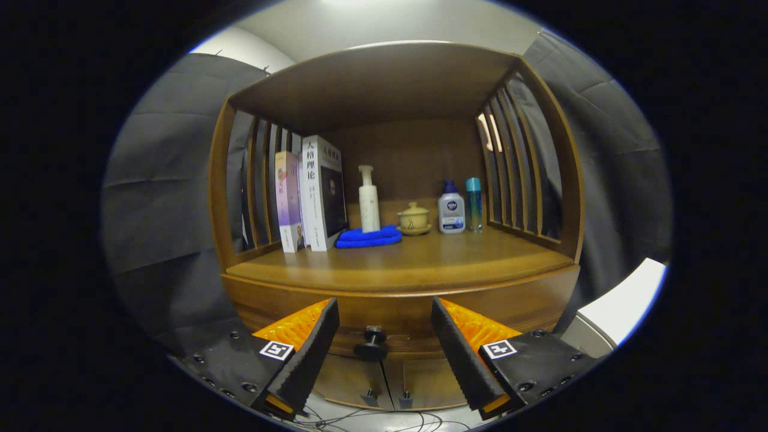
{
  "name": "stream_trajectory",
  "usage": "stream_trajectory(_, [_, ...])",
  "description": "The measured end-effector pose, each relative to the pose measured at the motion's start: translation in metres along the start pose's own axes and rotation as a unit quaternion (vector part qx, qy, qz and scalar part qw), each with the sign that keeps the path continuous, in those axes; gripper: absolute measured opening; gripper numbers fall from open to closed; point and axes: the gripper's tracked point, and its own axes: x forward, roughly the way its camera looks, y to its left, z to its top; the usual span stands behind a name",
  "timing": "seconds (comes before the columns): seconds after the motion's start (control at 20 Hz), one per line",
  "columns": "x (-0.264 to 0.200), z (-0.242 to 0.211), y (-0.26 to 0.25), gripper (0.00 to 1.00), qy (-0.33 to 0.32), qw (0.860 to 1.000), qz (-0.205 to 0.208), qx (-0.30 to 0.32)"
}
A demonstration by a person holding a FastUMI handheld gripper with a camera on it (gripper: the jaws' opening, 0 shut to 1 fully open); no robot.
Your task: Pull open the drawer, take out the items inside it, and place them on the countertop above the cabinet.
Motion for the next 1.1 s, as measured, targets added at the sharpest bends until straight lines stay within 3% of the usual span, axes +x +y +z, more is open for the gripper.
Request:
stream_trajectory(0.55, [0.030,-0.069,0.015,0.96,0.079,0.997,0.017,-0.002])
stream_trajectory(1.1, [0.031,-0.079,0.014,0.41,0.078,0.996,0.009,-0.030])
